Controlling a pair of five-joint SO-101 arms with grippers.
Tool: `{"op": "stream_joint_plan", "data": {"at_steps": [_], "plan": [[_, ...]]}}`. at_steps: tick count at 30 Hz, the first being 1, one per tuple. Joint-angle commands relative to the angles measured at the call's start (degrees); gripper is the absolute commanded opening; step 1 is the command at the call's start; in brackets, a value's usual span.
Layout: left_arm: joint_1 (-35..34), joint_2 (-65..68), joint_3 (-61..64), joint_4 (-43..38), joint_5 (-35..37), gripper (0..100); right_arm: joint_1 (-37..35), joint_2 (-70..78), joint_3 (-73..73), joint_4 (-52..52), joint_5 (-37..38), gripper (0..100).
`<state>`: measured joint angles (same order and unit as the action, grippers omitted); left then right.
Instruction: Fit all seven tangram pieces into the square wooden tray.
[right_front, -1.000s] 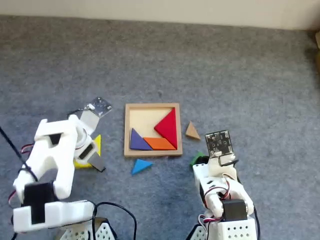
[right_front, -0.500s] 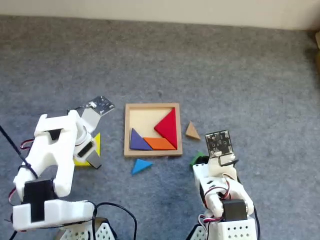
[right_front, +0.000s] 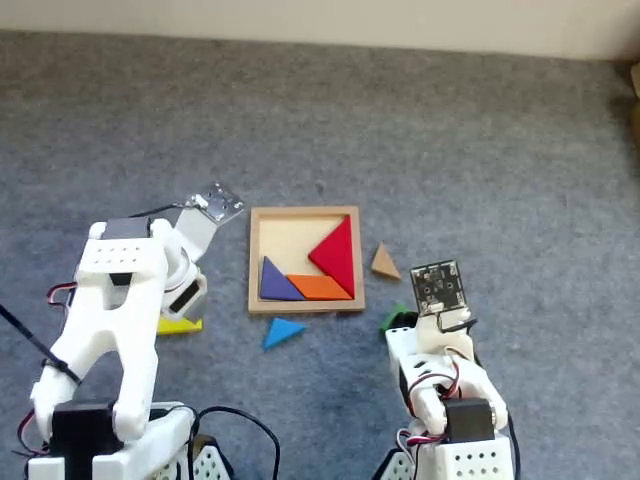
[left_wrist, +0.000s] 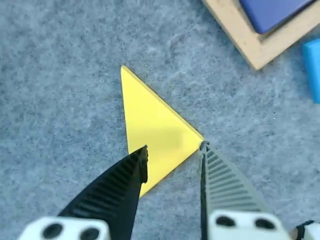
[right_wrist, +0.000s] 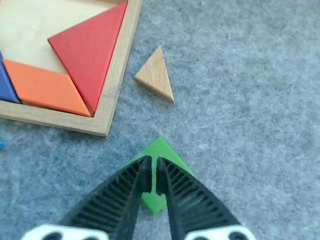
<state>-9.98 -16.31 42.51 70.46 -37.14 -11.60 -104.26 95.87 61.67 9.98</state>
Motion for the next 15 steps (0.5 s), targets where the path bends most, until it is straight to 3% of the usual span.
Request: {"op": "stream_joint_plan", "data": {"at_steps": [1,5,9,15], "plan": [[-0.7,-2.1,-0.6,0.5,0.5,19,0.6,-0.3,8.7,0.6,0.2,2.9],[-6.3,-2.0,-0.7,-2.0,0.4,30,0.6,-0.3,8.7,0.6,0.2,2.9],[-8.3,-0.2,0.0,-6.2,0.2,30,0.6,-0.3,8.7,0.6,0.2,2.9],[-8.1,12.8,-5.8,-6.3,0.1,30,0.6,-0.3,8.7,0.6,0.2,2.9]]}}
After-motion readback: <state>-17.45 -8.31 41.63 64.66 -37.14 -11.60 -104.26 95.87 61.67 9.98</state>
